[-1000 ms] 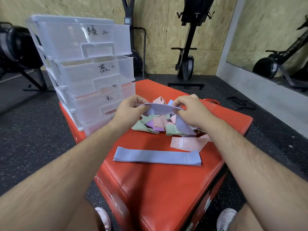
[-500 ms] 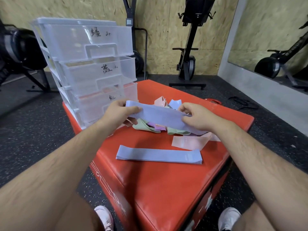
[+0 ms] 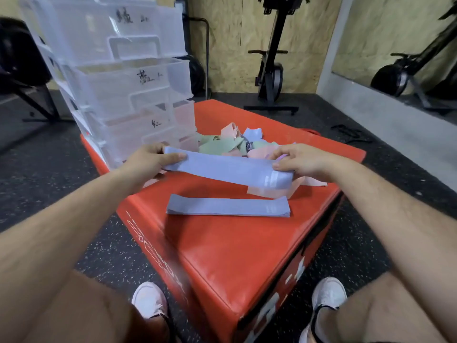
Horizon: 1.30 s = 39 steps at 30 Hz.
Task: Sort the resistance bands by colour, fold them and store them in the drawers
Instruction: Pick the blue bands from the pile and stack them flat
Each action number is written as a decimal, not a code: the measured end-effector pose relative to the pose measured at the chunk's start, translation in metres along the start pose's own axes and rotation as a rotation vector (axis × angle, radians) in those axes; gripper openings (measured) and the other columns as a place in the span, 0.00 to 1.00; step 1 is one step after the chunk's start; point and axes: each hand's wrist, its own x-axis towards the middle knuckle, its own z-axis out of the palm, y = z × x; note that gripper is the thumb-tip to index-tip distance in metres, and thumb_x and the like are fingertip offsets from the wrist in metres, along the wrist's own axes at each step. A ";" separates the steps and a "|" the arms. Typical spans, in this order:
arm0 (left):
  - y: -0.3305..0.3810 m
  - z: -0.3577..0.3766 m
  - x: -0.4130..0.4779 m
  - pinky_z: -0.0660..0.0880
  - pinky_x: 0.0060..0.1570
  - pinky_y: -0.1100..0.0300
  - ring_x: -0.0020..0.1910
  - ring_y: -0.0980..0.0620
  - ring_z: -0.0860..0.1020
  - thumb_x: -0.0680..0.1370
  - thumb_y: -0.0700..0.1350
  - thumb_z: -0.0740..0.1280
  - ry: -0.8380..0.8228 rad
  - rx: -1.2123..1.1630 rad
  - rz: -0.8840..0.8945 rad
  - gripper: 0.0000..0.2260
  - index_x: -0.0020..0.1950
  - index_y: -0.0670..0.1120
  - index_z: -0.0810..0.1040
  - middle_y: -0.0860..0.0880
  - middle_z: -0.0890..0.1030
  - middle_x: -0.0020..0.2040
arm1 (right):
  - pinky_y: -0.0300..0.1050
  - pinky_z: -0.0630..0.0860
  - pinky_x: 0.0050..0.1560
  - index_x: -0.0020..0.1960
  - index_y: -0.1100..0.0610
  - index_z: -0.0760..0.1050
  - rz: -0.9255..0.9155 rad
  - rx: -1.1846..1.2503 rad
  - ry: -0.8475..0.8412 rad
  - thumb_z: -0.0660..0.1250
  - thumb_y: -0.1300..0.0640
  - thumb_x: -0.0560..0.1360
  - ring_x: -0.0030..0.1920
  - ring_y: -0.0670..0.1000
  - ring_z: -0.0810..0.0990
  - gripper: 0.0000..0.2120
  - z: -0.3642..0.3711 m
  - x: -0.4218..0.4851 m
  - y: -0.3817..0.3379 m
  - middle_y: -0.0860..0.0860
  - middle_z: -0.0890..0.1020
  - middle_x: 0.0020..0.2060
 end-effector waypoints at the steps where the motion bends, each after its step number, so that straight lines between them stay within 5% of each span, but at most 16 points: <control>1: -0.003 0.000 -0.001 0.75 0.40 0.56 0.37 0.52 0.81 0.73 0.49 0.76 -0.004 -0.007 -0.011 0.09 0.49 0.47 0.83 0.51 0.85 0.39 | 0.42 0.77 0.39 0.56 0.54 0.79 0.014 0.022 -0.008 0.67 0.60 0.79 0.40 0.48 0.80 0.07 0.001 -0.002 0.001 0.54 0.81 0.43; 7: -0.021 0.004 -0.011 0.73 0.35 0.60 0.33 0.55 0.79 0.72 0.51 0.77 -0.008 0.097 -0.023 0.14 0.51 0.44 0.82 0.49 0.83 0.39 | 0.45 0.74 0.41 0.51 0.52 0.79 -0.028 0.118 0.123 0.70 0.53 0.79 0.42 0.50 0.77 0.04 0.020 -0.008 0.012 0.54 0.81 0.46; 9: -0.028 0.008 -0.011 0.71 0.32 0.61 0.33 0.53 0.77 0.72 0.51 0.77 -0.003 0.127 -0.029 0.12 0.45 0.44 0.80 0.52 0.81 0.33 | 0.46 0.72 0.43 0.48 0.51 0.80 -0.050 0.138 0.141 0.72 0.51 0.77 0.43 0.51 0.76 0.04 0.025 -0.011 0.015 0.54 0.80 0.44; 15: -0.035 0.018 -0.010 0.68 0.30 0.61 0.29 0.55 0.71 0.73 0.49 0.77 -0.008 0.171 -0.009 0.16 0.34 0.50 0.71 0.56 0.76 0.27 | 0.35 0.76 0.31 0.55 0.61 0.78 0.092 0.221 -0.091 0.73 0.64 0.74 0.35 0.44 0.82 0.11 0.022 -0.024 0.019 0.53 0.81 0.41; 20: -0.046 0.016 -0.005 0.72 0.34 0.56 0.31 0.51 0.73 0.75 0.49 0.75 -0.021 0.219 -0.045 0.14 0.39 0.46 0.71 0.49 0.74 0.33 | 0.42 0.83 0.45 0.57 0.62 0.77 0.157 0.235 -0.158 0.71 0.69 0.75 0.44 0.50 0.85 0.12 0.013 -0.021 0.027 0.58 0.83 0.46; 25: -0.054 0.009 -0.002 0.74 0.36 0.56 0.39 0.48 0.77 0.76 0.49 0.74 -0.023 0.267 -0.090 0.13 0.51 0.40 0.78 0.45 0.80 0.42 | 0.46 0.81 0.42 0.53 0.60 0.77 0.155 -0.105 -0.089 0.69 0.68 0.75 0.40 0.53 0.85 0.09 0.018 -0.017 0.035 0.61 0.85 0.42; 32: -0.060 0.010 -0.004 0.75 0.38 0.55 0.37 0.48 0.76 0.75 0.49 0.74 -0.024 0.400 -0.113 0.11 0.48 0.44 0.76 0.45 0.81 0.43 | 0.40 0.75 0.40 0.50 0.50 0.80 0.012 -0.521 -0.047 0.75 0.53 0.72 0.42 0.45 0.81 0.08 0.043 -0.017 0.022 0.45 0.83 0.43; 39: -0.059 0.011 -0.006 0.74 0.33 0.58 0.33 0.49 0.76 0.77 0.45 0.72 -0.025 0.493 -0.136 0.07 0.49 0.43 0.77 0.45 0.80 0.41 | 0.48 0.79 0.53 0.51 0.54 0.81 0.054 -0.684 -0.039 0.76 0.55 0.72 0.48 0.50 0.80 0.10 0.061 -0.006 0.023 0.45 0.81 0.44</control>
